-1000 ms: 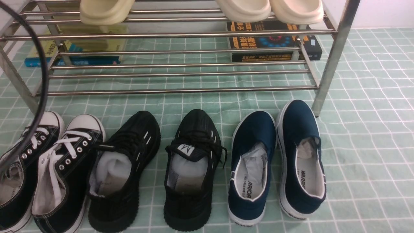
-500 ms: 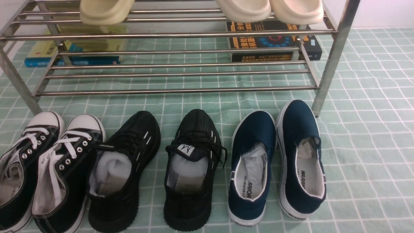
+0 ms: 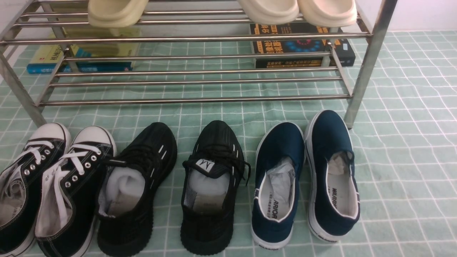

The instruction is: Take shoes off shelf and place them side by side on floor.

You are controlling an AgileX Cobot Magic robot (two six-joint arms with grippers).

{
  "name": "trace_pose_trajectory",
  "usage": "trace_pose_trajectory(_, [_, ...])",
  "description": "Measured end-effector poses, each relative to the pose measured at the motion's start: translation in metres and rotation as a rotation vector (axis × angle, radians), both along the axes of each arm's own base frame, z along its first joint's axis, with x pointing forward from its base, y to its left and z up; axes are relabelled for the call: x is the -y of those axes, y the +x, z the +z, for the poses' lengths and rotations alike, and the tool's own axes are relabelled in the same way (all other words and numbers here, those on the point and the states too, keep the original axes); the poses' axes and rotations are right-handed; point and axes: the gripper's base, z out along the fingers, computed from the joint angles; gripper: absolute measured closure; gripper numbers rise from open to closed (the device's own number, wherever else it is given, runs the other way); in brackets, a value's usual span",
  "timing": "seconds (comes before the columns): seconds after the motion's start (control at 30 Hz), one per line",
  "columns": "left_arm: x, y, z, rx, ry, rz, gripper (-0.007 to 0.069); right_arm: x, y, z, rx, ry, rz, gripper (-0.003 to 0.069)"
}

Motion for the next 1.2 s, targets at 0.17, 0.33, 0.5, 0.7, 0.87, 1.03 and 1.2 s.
trace_pose_trajectory(0.17, [-0.001,0.005,-0.017,-0.054,0.004,0.003,0.0608,0.000,0.000,0.000,0.000,0.000,0.000,0.0567])
trace_pose_trajectory(0.33, [-0.004,0.007,-0.026,-0.084,0.061,0.024,0.0606,0.000,0.000,0.000,0.000,0.000,0.000,0.0567])
trace_pose_trajectory(0.5, [-0.008,0.011,-0.042,-0.115,0.140,0.049,0.0602,0.000,0.000,0.000,0.000,0.000,0.000,0.0561])
trace_pose_trajectory(0.7, [-0.009,0.020,-0.071,-0.113,0.166,0.048,0.0592,0.000,0.000,0.000,0.000,0.000,0.000,0.0557])
trace_pose_trajectory(0.87, [-0.008,0.021,-0.083,-0.132,0.178,0.032,0.0587,0.000,0.000,0.000,0.000,0.000,0.000,0.0548])
trace_pose_trajectory(1.03, [-0.006,0.022,-0.083,-0.125,0.191,-0.021,0.0583,0.000,0.000,0.000,0.000,0.000,0.000,0.0545])
trace_pose_trajectory(1.2, [-0.006,0.022,-0.083,-0.124,0.195,-0.031,0.0576,0.000,0.000,0.000,0.000,0.000,0.000,0.0536])
